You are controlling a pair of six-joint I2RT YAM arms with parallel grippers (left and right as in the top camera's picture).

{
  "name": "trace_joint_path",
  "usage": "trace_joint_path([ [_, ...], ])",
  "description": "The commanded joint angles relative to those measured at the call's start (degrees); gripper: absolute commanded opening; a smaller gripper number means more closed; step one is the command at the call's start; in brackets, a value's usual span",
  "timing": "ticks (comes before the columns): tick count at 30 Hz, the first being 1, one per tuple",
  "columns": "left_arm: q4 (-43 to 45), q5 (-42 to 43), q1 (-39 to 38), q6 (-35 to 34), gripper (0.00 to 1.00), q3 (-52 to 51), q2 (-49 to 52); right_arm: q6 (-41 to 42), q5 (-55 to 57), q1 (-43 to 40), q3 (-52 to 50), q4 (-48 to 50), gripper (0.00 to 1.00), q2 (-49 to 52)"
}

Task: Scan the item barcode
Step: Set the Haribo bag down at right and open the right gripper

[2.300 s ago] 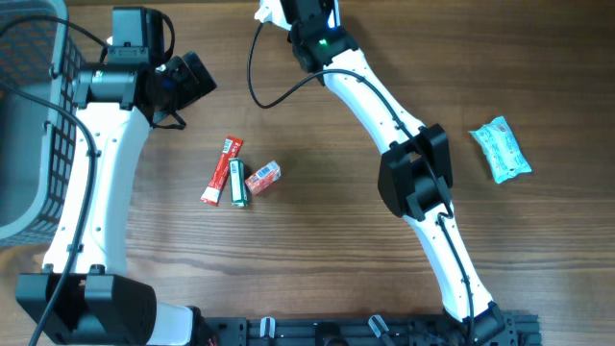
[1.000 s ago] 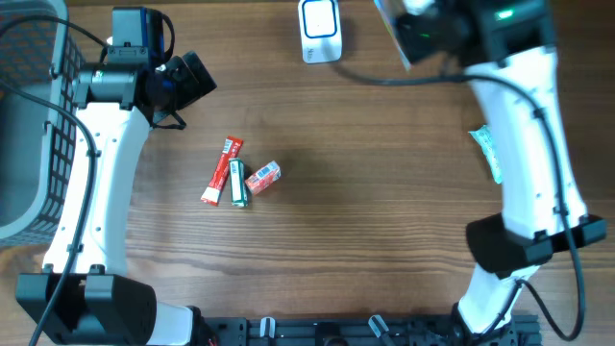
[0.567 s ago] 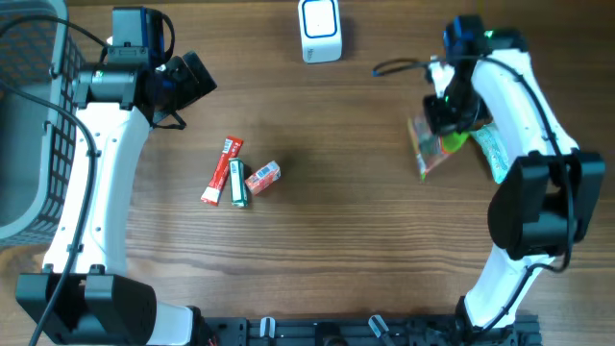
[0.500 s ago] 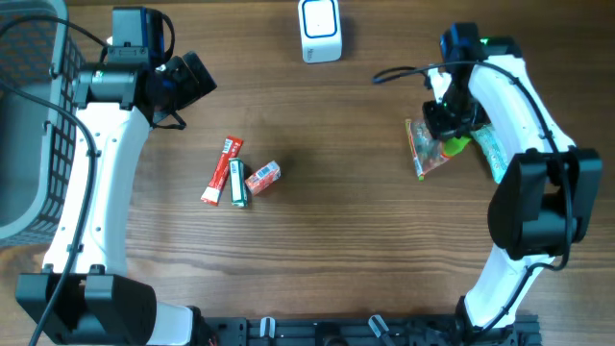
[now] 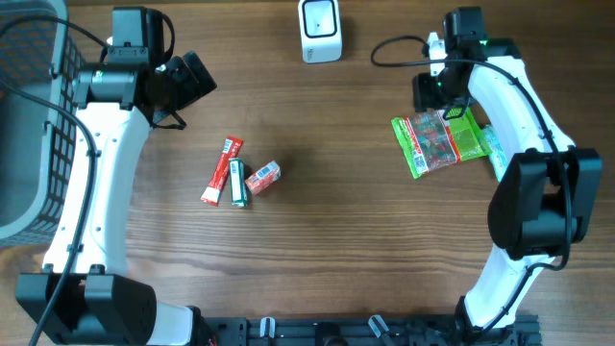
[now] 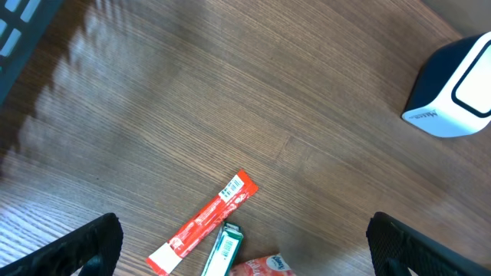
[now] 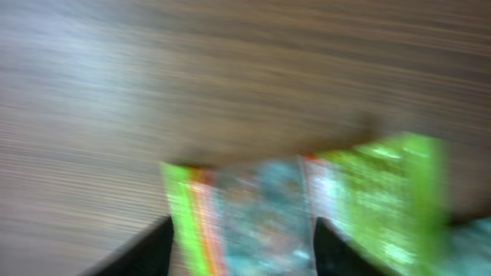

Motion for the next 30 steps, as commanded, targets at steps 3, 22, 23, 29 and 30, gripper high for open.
trace_joint_path([
  [3, 0.11, -0.15, 0.28, 0.24, 1.0, -0.33, -0.26, 13.66, -11.76, 1.46, -0.7, 3.65, 0.13, 0.02],
  [22, 0.11, -0.15, 0.28, 0.24, 1.0, -0.33, -0.26, 24.02, 20.06, 2.43, -19.06, -4.44, 0.04, -1.86],
  [23, 0.11, -0.15, 0.28, 0.24, 1.0, -0.33, -0.26, 21.35, 20.11, 2.43, -19.04, -5.73, 0.04, -1.86],
  [29, 0.11, -0.15, 0.28, 0.24, 1.0, -0.33, -0.26, 13.7, 6.69, 2.43, -17.92, -1.27, 0.04, -3.48],
  [30, 0.11, -0.15, 0.28, 0.24, 1.0, -0.33, -0.26, 13.62, 3.98, 2.43, -17.92, 1.4, 0.04, -3.56],
])
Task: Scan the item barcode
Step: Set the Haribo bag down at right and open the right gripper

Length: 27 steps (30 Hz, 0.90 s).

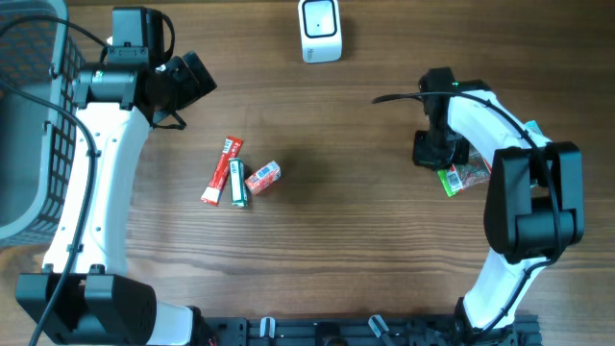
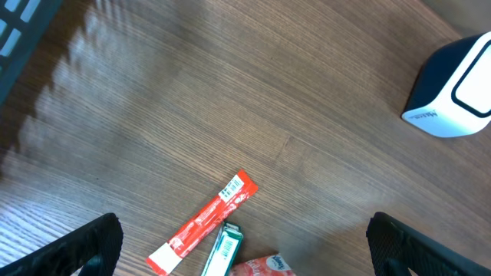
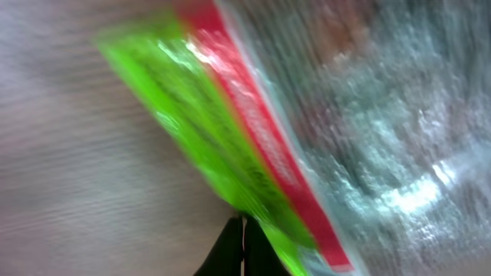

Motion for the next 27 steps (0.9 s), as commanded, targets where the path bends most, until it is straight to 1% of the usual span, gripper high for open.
trace_joint_path([
  [1, 0.11, -0.13, 0.28, 0.24, 1.0, -0.33, -0.26, -4.52, -10.67, -0.2, 0.81, 6.54, 0.04, -2.56],
  [3, 0.11, -0.15, 0.28, 0.24, 1.0, -0.33, -0.26, -2.16, -10.86, -0.2, 0.74, 12.57, 0.04, -2.54],
  [5, 0.11, -0.13, 0.28, 0.24, 1.0, -0.33, -0.26, 0.96, -7.82, -0.2, 0.68, 15.5, 0.04, -2.51],
  [6, 0.11, -0.15, 0.28, 0.24, 1.0, -0.33, -0.26, 4.44, -4.17, -0.2, 0.33, 17.81, 0.04, -2.43],
  [8, 0.11, -0.13, 0.28, 0.24, 1.0, -0.33, -0.26, 8.37, 0.31, -0.2, 0.22, 19.65, 0.04, -1.88],
  [12, 0.11, -0.13, 0.28, 0.24, 1.0, -0.33, -0.26, 10.29, 1.49, -0.2, 0.13, 23.61, 0.04, 0.04],
  [20, 0.11, -0.15, 0.28, 0.24, 1.0, -0.33, -0.26, 9.51, 1.75, -0.24, 0.13, 14.14, 0.04, 0.48],
  [27, 0.11, -0.15, 0.28, 0.24, 1.0, -0.33, -0.26, 8.11, 1.66, -0.24, 0.13, 12.22, 0.04, 0.46],
])
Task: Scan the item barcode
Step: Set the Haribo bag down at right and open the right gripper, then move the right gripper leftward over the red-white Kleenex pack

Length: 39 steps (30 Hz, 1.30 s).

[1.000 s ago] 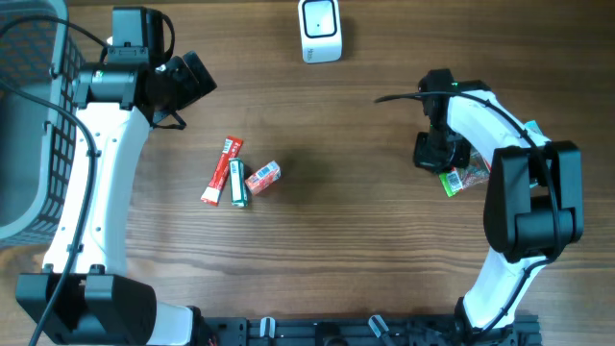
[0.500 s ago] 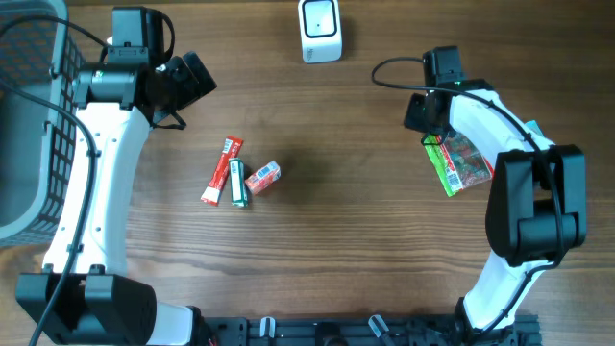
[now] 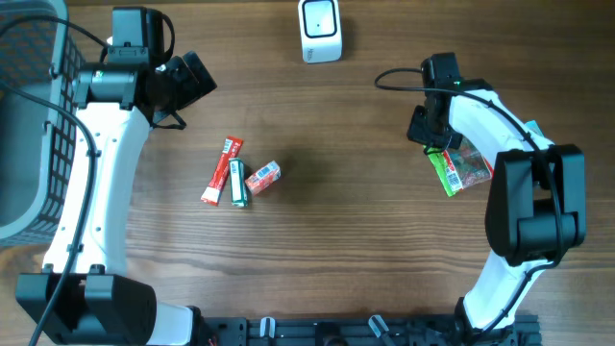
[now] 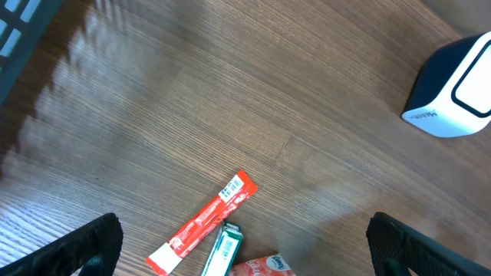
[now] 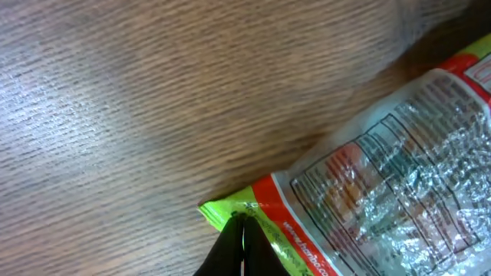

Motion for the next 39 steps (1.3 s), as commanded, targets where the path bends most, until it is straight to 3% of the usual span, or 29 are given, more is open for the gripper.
trace_joint_path([
  [1, 0.13, -0.15, 0.28, 0.24, 1.0, -0.33, -0.26, -0.63, 1.22, -0.17, -0.07, 0.76, 0.04, 1.18],
  [3, 0.13, -0.15, 0.28, 0.24, 1.0, -0.33, -0.26, -0.61, 1.22, -0.17, -0.07, 3.93, 0.04, 1.2],
  [6, 0.13, -0.15, 0.28, 0.24, 1.0, -0.33, -0.26, -0.13, 1.25, -0.17, -0.07, 9.27, 0.15, 1.2],
  [8, 0.13, -0.15, 0.28, 0.24, 1.0, -0.33, -0.26, 0.04, 1.57, -0.2, -0.07, 10.86, 0.16, 1.2],
  [12, 0.13, -0.13, 0.28, 0.24, 1.0, -0.33, -0.26, 0.04, 2.75, -0.17, -0.22, 11.04, 0.15, 1.66],
  [14, 0.13, -0.15, 0.28, 0.24, 1.0, -0.33, -0.26, 0.0, 3.13, -0.17, -0.94, 11.21, 0.06, 1.99],
  [17, 0.13, -0.15, 0.28, 0.24, 1.0, -0.33, -0.26, -0.02, 4.22, -0.17, -0.98, 11.1, 0.04, 3.02],
  [34, 0.13, -0.15, 0.28, 0.24, 1.0, -0.33, -0.26, -6.25, 4.07, -0.17, -0.96, -6.95, 0.04, 3.13],
  [39, 0.13, -0.15, 0.28, 0.24, 1.0, -0.33, -0.26, -7.48, 3.54, -0.11, -0.96, -14.23, 0.12, 3.13],
])
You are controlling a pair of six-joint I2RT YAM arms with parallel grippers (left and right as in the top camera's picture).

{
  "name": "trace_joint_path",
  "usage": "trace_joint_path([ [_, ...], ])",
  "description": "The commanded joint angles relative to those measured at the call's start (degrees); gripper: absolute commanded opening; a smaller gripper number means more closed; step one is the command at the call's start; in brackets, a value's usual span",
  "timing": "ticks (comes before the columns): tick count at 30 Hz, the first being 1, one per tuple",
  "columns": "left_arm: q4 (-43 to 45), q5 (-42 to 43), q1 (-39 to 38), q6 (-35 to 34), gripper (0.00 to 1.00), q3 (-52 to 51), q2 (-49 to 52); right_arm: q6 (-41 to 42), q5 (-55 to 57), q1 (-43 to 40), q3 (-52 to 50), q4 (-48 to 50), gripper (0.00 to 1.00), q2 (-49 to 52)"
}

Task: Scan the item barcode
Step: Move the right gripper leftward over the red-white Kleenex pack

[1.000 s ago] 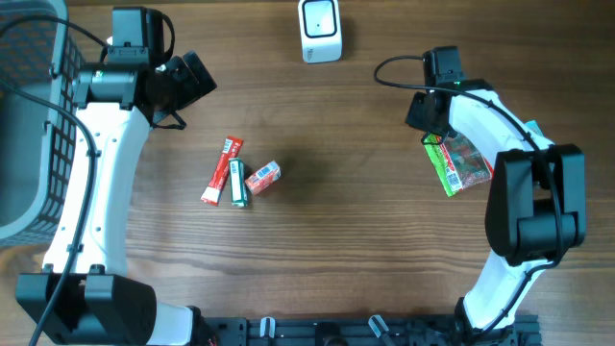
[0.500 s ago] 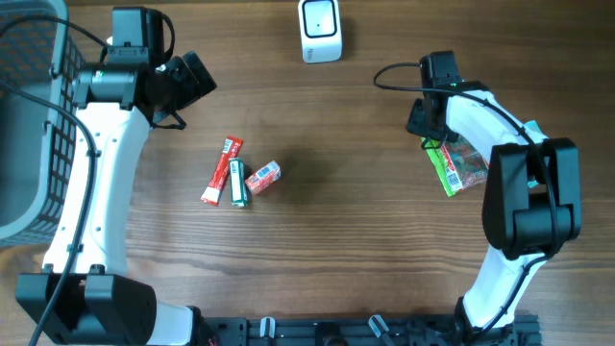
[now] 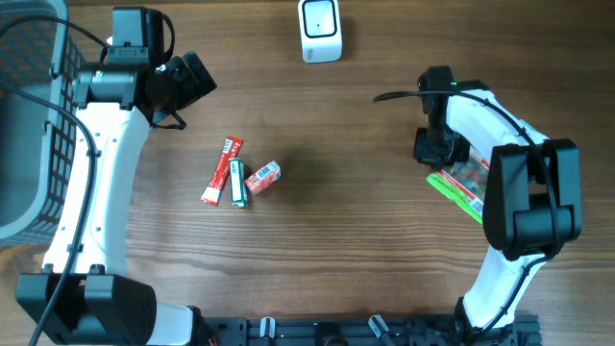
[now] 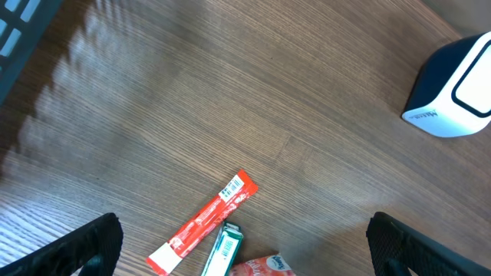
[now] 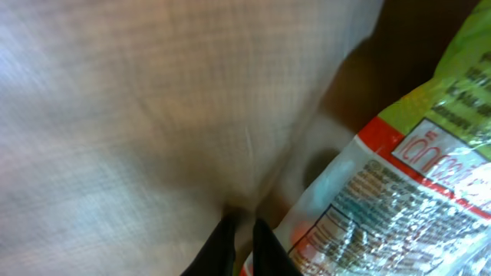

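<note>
The green-and-red snack bag [image 3: 459,188] lies on the table at the right, slanted; it fills the right side of the blurred right wrist view [image 5: 399,184]. My right gripper [image 3: 434,146] sits at the bag's upper-left edge [image 5: 242,238], its fingers a narrow slit apart with the bag's red edge between them. The white scanner [image 3: 319,29] stands at the back centre and shows at the right edge of the left wrist view [image 4: 453,88]. My left gripper [image 3: 197,79] hangs wide open [image 4: 244,257] above the table, holding nothing.
A red stick pack [image 3: 222,170], a green pack [image 3: 237,184] and a red tissue pack [image 3: 262,177] lie together left of centre. A grey mesh basket [image 3: 29,125] stands at the left edge. A black cable runs from the right arm.
My right gripper has moved slightly down and toward the front. The bag has turned and now lies more slanted, lower right of the gripper. The fingers show a thin gap. Left arm unchanged.
At first the bag lay flat at the right with my right gripper behind it. Then the gripper was shut on the bag's edge, the bag bunched under the arm. It then held the bag's corner a little further back; now the bag lies slanted in front.
</note>
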Motion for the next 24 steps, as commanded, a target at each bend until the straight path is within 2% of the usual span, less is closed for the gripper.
trace_joint_path([
  [1, 0.13, -0.15, 0.28, 0.24, 1.0, -0.33, -0.26, -1.29, -0.48, -0.11, -1.05, -2.86, 0.12, 1.09],
  [7, 0.13, -0.13, 0.28, 0.24, 1.0, -0.33, -0.26, -4.31, -0.42, -0.13, -1.05, -6.91, 0.13, 1.09],
  [8, 0.13, -0.13, 0.28, 0.24, 1.0, -0.33, -0.26, -4.28, -0.46, -0.13, -1.05, -7.02, 0.18, 1.09],
  [10, 0.13, -0.13, 0.28, 0.24, 1.0, -0.33, -0.26, -4.39, -3.15, -0.13, -1.05, -6.78, 0.18, 1.09],
  [12, 0.13, -0.15, 0.28, 0.24, 1.0, -0.33, -0.26, -9.07, -12.2, -0.09, -1.05, -5.09, 0.05, 1.07],
  [14, 0.13, -0.13, 0.28, 0.24, 1.0, -0.33, -0.26, -16.15, -23.87, 0.42, -1.05, -3.45, 0.06, 1.07],
  [18, 0.13, -0.13, 0.28, 0.24, 1.0, -0.33, -0.26, -23.93, -40.72, 4.63, -1.05, -0.55, 0.16, 0.76],
  [20, 0.13, -0.15, 0.28, 0.24, 1.0, -0.33, -0.26, -22.97, -45.55, 8.31, -1.05, 2.25, 0.2, 0.76],
  [21, 0.13, -0.15, 0.28, 0.24, 1.0, -0.33, -0.26, -19.71, -46.88, 10.8, -1.05, 4.33, 0.23, 0.76],
  [24, 0.13, -0.15, 0.28, 0.24, 1.0, -0.33, -0.26, -5.66, -46.71, 18.62, -1.05, 11.56, 0.22, 0.76],
])
